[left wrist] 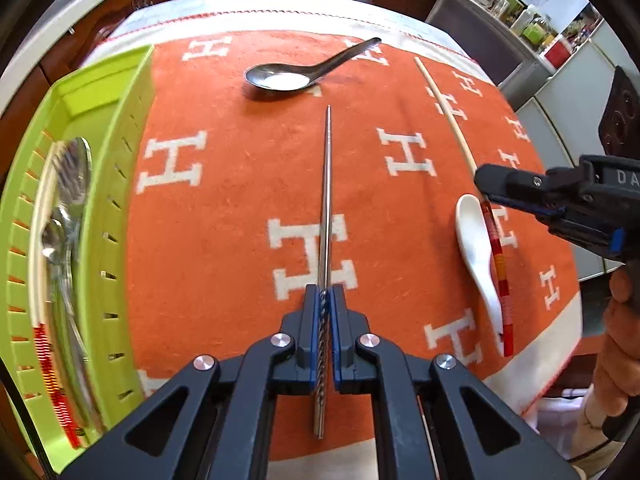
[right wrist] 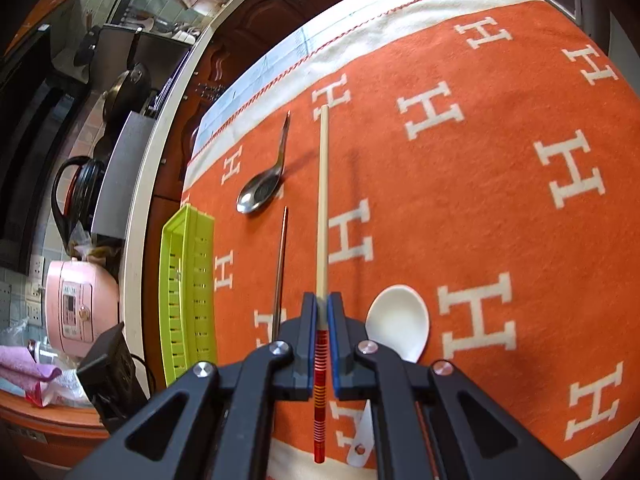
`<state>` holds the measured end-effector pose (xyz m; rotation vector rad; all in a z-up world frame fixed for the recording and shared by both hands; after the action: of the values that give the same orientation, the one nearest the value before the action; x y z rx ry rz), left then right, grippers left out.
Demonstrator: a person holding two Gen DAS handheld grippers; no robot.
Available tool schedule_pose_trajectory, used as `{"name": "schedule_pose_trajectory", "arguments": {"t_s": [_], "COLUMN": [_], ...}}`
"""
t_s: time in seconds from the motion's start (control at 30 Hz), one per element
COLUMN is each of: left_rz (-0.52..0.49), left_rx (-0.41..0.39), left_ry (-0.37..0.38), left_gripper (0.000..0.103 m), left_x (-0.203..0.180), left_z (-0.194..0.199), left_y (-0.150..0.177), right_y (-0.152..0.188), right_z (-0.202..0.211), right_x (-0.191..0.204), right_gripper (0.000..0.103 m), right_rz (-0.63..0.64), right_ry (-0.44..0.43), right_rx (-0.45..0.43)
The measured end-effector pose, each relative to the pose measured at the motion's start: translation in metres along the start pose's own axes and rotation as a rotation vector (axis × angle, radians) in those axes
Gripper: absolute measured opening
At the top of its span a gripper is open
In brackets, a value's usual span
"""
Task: Organize utensils
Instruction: 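Lift both held chopsticks and carry them over the green tray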
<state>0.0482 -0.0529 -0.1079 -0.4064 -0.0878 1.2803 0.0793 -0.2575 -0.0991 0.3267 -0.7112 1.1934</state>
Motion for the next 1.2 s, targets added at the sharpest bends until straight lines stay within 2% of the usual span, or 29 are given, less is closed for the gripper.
{"name": "schedule_pose_trajectory", "arguments": {"t_s": [0.07, 0.1, 0.13, 0.23, 0.3, 0.37, 0.4, 0.43, 0.47, 0.7, 0.9, 1.0, 1.1, 1.2], "left_rz": [-0.006, -0.002, -0.003, -0.031, -0.065, -0.092, -0.095, -0.101, -0.097, -0.034, -0.025, 0.000, 0.033, 0.095], "left_rx": [-0.009, -0.015, -0.026, -0.052, -0.072, -0.095, -0.108, -0.124, -0.126, -0.163, -0.251, -0.293, -0.319, -0.322], "left_ry": [-0.046, -0.065, -0.059, -0.073, -0.113, -0.131, -0.140, -0.147, -0.114, -0.028, -0.016, -0.043, -0.126, -0.206], "left_gripper": [0.014, 0.027, 0.034, 0.044, 0.045, 0.045, 0.033, 0.010, 0.004, 0.003, 0.003, 0.003, 0.003, 0.003], "left_x": [0.001, 0.002, 0.001, -0.006, -0.012, -0.015, -0.017, -0.016, -0.015, -0.005, 0.000, 0.017, 0.049, 0.085], "left_z": [0.000, -0.001, -0.001, -0.005, -0.009, -0.010, -0.010, -0.010, -0.009, 0.002, 0.052, 0.089, 0.118, 0.128], "left_y": [0.000, 0.000, 0.000, -0.001, -0.003, -0.004, -0.005, -0.005, -0.005, -0.001, -0.001, 0.002, 0.009, 0.017], "right_y": [0.003, 0.004, 0.005, 0.007, 0.007, 0.006, 0.006, 0.006, 0.007, 0.012, 0.016, 0.021, 0.027, 0.036], "right_z": [-0.002, -0.003, -0.004, -0.004, -0.003, -0.003, -0.003, -0.003, -0.003, -0.004, -0.001, -0.001, -0.005, -0.016], "right_x": [0.001, 0.002, 0.002, 0.002, 0.000, -0.002, -0.004, -0.004, -0.005, -0.002, 0.009, 0.021, 0.039, 0.065], "right_gripper": [0.005, 0.005, 0.005, 0.005, 0.005, 0.005, 0.005, 0.005, 0.005, 0.005, 0.005, 0.005, 0.005, 0.005], "right_rz": [0.006, 0.008, 0.009, 0.012, 0.011, 0.004, 0.002, 0.000, -0.001, 0.008, 0.036, 0.060, 0.093, 0.147], "right_ry": [0.000, -0.001, -0.003, -0.004, -0.002, -0.001, 0.000, 0.002, 0.002, -0.017, -0.029, -0.039, -0.059, -0.076], "right_rx": [0.009, 0.013, 0.017, 0.018, 0.014, 0.013, 0.012, 0.011, 0.011, 0.014, 0.017, 0.023, 0.041, 0.078]}}
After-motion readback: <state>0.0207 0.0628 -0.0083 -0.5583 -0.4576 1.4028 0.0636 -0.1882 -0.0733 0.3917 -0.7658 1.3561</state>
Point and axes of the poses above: each gripper's, at about its wrist camera, not at the fingertips, and z roughly against the way its jaws point, x to its left, y to its underside, the point moved 3 cm from there along -z, roughly the way its jaws point, and after that the axes turned 6 degrees about -z, right-handed, at the moved point
